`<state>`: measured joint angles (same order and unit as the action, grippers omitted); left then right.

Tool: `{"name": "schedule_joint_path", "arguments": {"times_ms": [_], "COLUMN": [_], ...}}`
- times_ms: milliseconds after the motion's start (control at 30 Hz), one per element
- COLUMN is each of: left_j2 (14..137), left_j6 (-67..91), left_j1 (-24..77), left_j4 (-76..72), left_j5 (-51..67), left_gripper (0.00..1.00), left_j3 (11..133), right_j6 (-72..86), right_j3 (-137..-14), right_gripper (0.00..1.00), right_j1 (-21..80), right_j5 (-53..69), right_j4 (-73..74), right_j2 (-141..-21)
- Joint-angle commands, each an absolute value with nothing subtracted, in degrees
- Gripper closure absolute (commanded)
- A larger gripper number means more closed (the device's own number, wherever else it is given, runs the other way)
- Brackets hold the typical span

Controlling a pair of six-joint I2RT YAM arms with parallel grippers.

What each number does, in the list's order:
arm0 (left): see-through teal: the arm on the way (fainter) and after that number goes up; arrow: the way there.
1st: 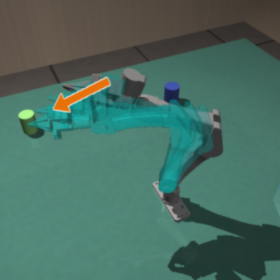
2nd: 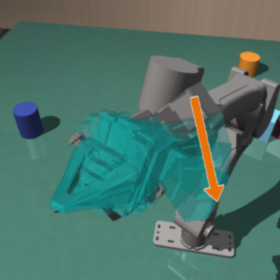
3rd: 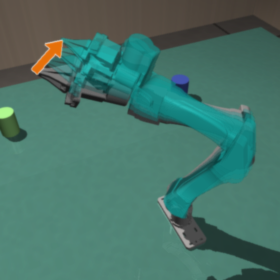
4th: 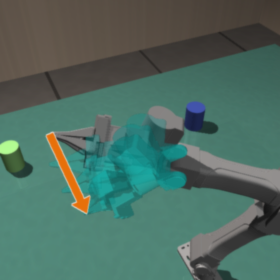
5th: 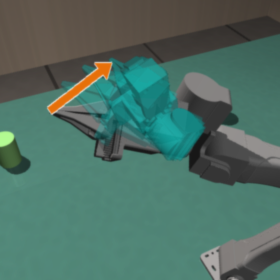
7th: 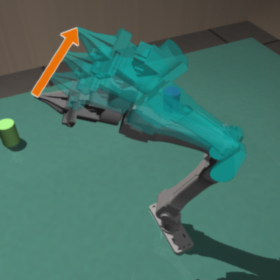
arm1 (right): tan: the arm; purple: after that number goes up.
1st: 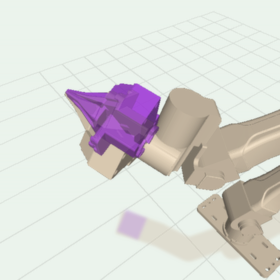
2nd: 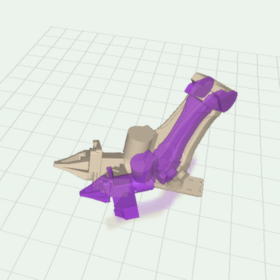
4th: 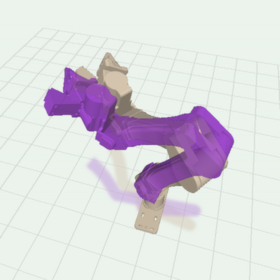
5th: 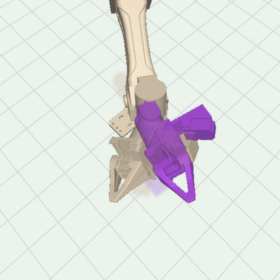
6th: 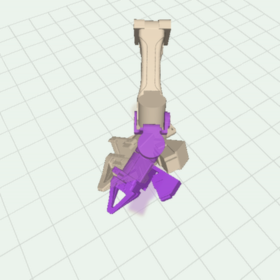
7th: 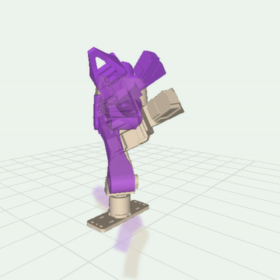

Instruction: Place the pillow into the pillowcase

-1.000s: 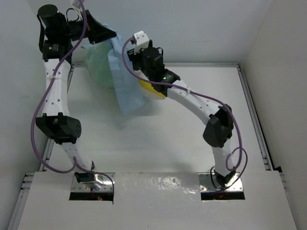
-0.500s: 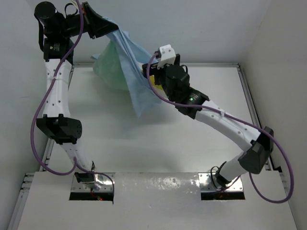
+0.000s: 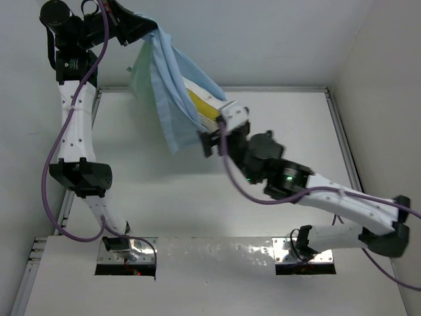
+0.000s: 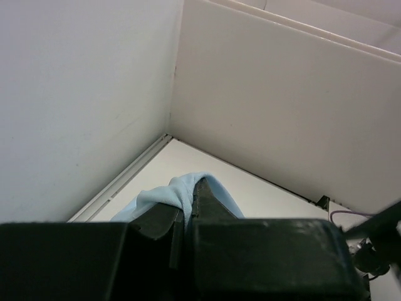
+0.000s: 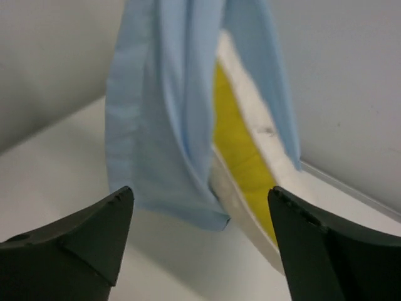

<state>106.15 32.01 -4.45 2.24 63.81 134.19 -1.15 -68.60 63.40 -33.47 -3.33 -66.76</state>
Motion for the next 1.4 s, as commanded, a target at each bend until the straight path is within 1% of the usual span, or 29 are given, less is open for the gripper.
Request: {"name": "schedule_joint_path", "arguments": {"times_ms": [0,33,67,100,133,200,233,367,400,433,500,533,567,600,700,800,833,867,933,967,1000,1033,1100,1167,1200,1267,1300,1333,1367], "left_j2": [105.2,105.3,105.3,105.4,105.4,105.6,105.7,105.9,105.9,105.9,105.6,105.4,105.2,105.0,104.8,104.6,104.5,104.5,104.2,104.3,104.2,104.2,104.3,104.2,104.2,104.2,104.2,104.1,104.0], "left_j6": [33.8,33.8,33.8,33.6,33.4,33.2,33.4,34.3,34.3,34.3,34.4,34.3,34.2,34.0,34.2,34.8,34.9,34.9,34.9,35.0,35.0,35.1,35.9,39.1,40.6,45.3,46.5,48.1,48.5], "left_j1": [-4.9,-4.8,-4.8,-4.9,-4.9,-5.0,-5.1,-5.2,-5.1,-5.1,-5.2,-5.2,-5.2,-5.2,-5.2,-5.2,-5.2,-5.2,-5.6,-5.8,-6.1,-6.7,-7.4,-8.9,-10.3,-11.6,-12.6,-12.8,-12.9], "left_j4": [-3.9,-4.0,-4.1,-4.2,-4.1,-4.1,-4.1,-5.5,-5.5,-5.5,-5.2,-5.2,-5.2,-5.4,-5.4,-6.2,-6.4,-6.5,-6.6,-6.5,-6.5,-6.5,-7.3,-11.1,-13.0,-19.0,-20.7,-24.8,-27.0], "left_j5": [60.6,60.7,60.8,60.9,60.8,60.7,60.7,60.6,60.7,61.0,61.3,61.3,61.3,61.4,61.3,61.2,61.2,61.2,61.3,61.3,61.3,61.3,60.8,60.0,59.8,58.0,56.3,55.5,54.5], "left_gripper": [1.0,1.0,1.0,1.0,1.0,1.0,1.0,1.0,1.0,1.0,1.0,1.0,1.0,1.0,1.0,1.0,1.0,1.0,1.0,1.0,1.0,1.0,1.0,1.0,1.0,1.0,1.0,1.0,1.0], "left_j3": [137.6,137.7,137.8,138.1,138.3,138.7,139.1,139.1,139.2,139.2,139.3,139.4,139.3,139.3,139.2,139.1,139.1,139.1,139.0,139.0,139.0,139.0,138.6,137.4,136.9,136.3,136.4,136.7,137.1], "right_j6": [-5.2,-6.4,-11.3,-15.5,-23.6,-28.5,-27.6,-13.6,-12.8,-16.1,-24.9,-35.6,-40.2,-47.5,-50.0,-40.2,-36.5,-33.7,-32.0,-33.6,-39.3,-43.6,-60.0,-68.8,-69.1,-63.8,-59.9,-54.5,-42.1], "right_j3": [-70.0,-70.5,-70.3,-70.4,-70.7,-75.7,-79.9,-84.1,-85.1,-86.6,-86.9,-87.4,-88.3,-91.0,-92.6,-89.1,-88.3,-87.3,-81.8,-79.6,-75.5,-74.0,-71.8,-70.0,-68.7,-66.5,-67.1,-68.5,-74.3], "right_gripper": [0.12,0.01,0.01,0.01,0.01,0.01,0.01,0.01,0.01,0.01,0.01,0.01,0.01,0.01,0.01,0.05,0.08,0.13,0.39,0.56,0.99,1.0,1.0,1.0,1.0,1.0,1.0,1.0,1.0], "right_j1": [70.6,74.1,75.8,78.1,78.8,79.7,80.0,80.1,79.5,79.2,77.5,76.8,76.1,74.4,71.3,70.3,70.1,69.0,67.8,66.7,66.3,65.8,65.2,64.2,63.6,60.7,59.2,55.8,53.9], "right_j5": [-51.5,-55.4,-62.9,-65.1,-67.3,-72.1,-72.5,-68.8,-70.7,-72.4,-76.0,-76.6,-77.2,-78.7,-80.2,-78.5,-78.4,-78.8,-81.2,-81.6,-82.1,-82.4,-81.8,-80.1,-78.9,-75.2,-73.7,-71.6,-68.7], "right_j4": [-2.9,-7.7,-13.9,-27.2,-33.9,-44.5,-44.3,-32.0,-32.4,-34.3,-49.6,-56.3,-66.3,-69.6,-72.8,-65.8,-59.1,-57.9,-64.3,-68.5,-72.6,-82.2,-92.7,-96.4,-96.2,-86.0,-79.5,-62.1,-50.8], "right_j2": [-82.9,-85.4,-87.7,-92.2,-94.5,-98.9,-102.4,-106.6,-107.9,-110.8,-114.0,-117.6,-119.7,-121.5,-125.9,-124.4,-123.6,-121.8,-119.8,-118.6,-116.1,-115.1,-112.1,-108.2,-102.3,-95.3,-88.4,-85.2,-82.5]}}
